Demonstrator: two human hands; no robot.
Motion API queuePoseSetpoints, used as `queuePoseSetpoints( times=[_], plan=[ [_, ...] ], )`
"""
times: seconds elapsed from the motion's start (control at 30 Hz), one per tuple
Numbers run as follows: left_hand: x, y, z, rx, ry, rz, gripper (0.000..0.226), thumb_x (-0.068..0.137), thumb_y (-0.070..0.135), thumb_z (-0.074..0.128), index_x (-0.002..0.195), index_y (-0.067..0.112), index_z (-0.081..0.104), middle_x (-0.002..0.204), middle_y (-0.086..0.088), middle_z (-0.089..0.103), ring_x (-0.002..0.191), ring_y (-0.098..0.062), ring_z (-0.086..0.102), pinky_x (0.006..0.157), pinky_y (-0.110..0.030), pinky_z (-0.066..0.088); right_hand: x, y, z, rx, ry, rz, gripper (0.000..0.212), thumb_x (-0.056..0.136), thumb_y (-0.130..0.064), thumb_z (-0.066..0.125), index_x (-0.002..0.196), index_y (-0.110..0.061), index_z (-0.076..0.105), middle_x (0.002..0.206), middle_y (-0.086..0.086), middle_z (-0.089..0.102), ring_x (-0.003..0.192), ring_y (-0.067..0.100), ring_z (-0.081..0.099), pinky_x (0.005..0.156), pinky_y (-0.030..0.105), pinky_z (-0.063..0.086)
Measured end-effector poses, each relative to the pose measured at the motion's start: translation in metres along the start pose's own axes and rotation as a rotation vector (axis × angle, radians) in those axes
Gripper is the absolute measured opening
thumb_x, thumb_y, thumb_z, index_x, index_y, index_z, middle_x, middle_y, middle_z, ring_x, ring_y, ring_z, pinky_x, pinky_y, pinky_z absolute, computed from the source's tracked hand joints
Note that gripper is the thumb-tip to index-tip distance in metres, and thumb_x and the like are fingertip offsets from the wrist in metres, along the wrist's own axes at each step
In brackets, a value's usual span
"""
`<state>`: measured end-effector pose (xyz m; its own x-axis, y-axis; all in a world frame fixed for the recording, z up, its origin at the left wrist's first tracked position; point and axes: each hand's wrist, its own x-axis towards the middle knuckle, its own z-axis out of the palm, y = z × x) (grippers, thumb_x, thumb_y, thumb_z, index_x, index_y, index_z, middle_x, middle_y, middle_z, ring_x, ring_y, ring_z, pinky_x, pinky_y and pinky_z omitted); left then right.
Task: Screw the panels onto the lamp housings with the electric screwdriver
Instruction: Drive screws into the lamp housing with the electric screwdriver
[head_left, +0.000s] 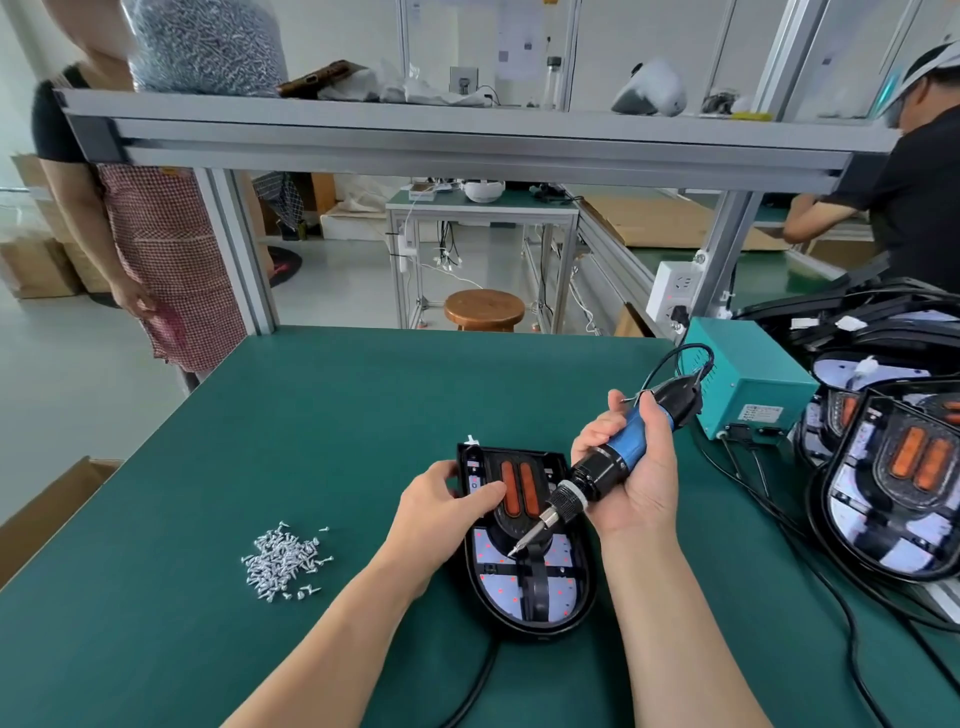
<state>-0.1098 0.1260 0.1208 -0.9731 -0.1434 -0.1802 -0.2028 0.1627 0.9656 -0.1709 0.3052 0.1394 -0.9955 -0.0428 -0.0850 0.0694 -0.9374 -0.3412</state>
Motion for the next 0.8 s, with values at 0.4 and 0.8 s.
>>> queuePoseSetpoints(
  times=[0.4,0.8],
  plan=[
    [0.003,-0.009,0.0,0.048,0.048,0.089,0.033,0.071,0.049,0.067,0.097,0.03,0.07,0.081,0.011,0.076,0.076,-0.009,0.07,0.077,-0.032,0.056,-0.02,0.007,0.044,-0.388,-0.065,-0.139,0.023,0.088,-0.028,0.07,0.098,-0.011,0.06,0.065,-0.001,0.052,0.053,0.01,0.05,0.051,0.02,0.046],
    [0.004,-0.01,0.001,0.06,0.072,0.116,0.024,0.076,0.045,0.069,0.093,0.028,0.069,0.071,0.011,0.072,0.063,-0.007,0.062,0.064,-0.027,0.047,-0.021,0.023,0.06,-0.61,-0.126,-0.189,0.039,0.079,-0.028,0.074,0.107,-0.009,0.055,0.065,0.002,0.054,0.053,0.014,0.051,0.052,0.024,0.047]
  ],
)
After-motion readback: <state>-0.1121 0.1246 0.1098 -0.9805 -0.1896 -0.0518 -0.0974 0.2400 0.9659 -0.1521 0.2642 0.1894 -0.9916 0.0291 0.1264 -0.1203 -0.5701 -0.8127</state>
